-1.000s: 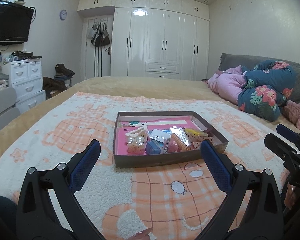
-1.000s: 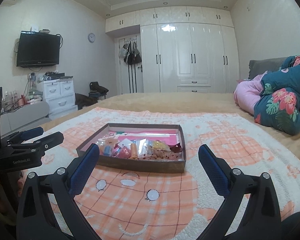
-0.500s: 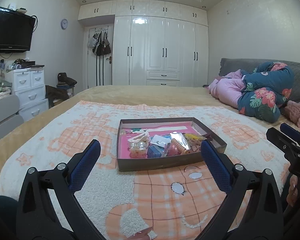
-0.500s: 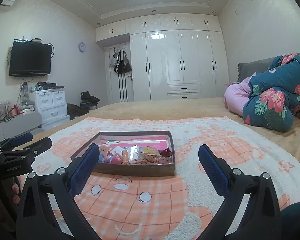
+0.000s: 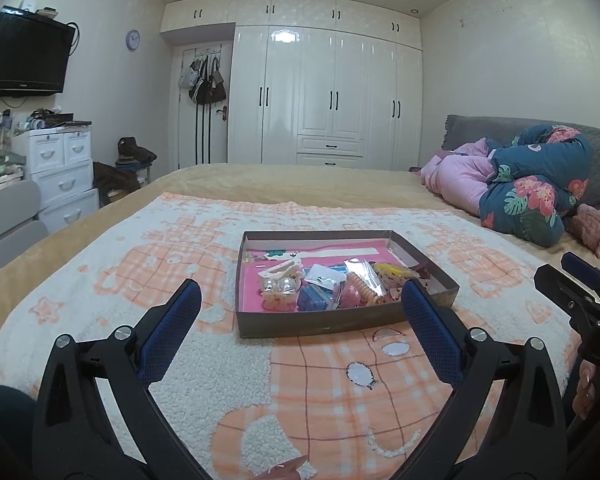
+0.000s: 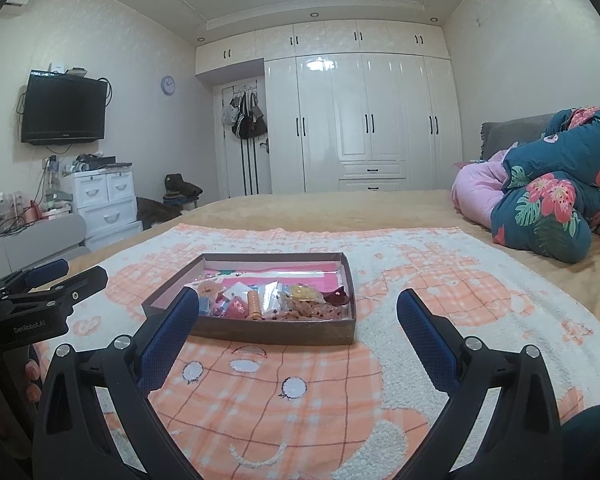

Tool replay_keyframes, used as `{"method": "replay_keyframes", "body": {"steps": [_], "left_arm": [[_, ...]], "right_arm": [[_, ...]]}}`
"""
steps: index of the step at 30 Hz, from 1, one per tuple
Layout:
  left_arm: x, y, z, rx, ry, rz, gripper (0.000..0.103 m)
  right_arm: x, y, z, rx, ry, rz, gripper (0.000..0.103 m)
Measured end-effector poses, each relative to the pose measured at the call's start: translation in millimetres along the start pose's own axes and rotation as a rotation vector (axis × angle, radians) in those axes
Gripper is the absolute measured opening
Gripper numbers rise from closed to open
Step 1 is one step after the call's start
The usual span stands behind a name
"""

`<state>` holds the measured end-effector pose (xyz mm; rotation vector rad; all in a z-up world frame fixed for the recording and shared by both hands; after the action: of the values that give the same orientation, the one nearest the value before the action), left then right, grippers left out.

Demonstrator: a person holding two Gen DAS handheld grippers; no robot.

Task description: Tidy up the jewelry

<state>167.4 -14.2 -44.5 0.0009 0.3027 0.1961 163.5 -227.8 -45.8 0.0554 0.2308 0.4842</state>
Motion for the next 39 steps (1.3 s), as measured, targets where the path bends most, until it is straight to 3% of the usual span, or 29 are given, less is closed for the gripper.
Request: {"method": "replay_keyframes", "body": {"steps": [39], "left_arm": [[0.2,1.1,-0.2,0.000,0.000,0.002,0.092]], "right_arm": [[-0.5,0.0,-2.4,0.003,0.011,0.001,0.097]]}}
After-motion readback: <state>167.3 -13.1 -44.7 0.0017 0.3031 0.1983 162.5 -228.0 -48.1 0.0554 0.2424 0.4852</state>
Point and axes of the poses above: each gripper's, at about its wrist camera, not at the fingertips, and x roughly the way its jaws point, y to its left, z to its top, the point moved 7 cm from there along x, roughly the way its jaws point, and after that the axes turned 13 degrees about z, right-handed, at the moved point
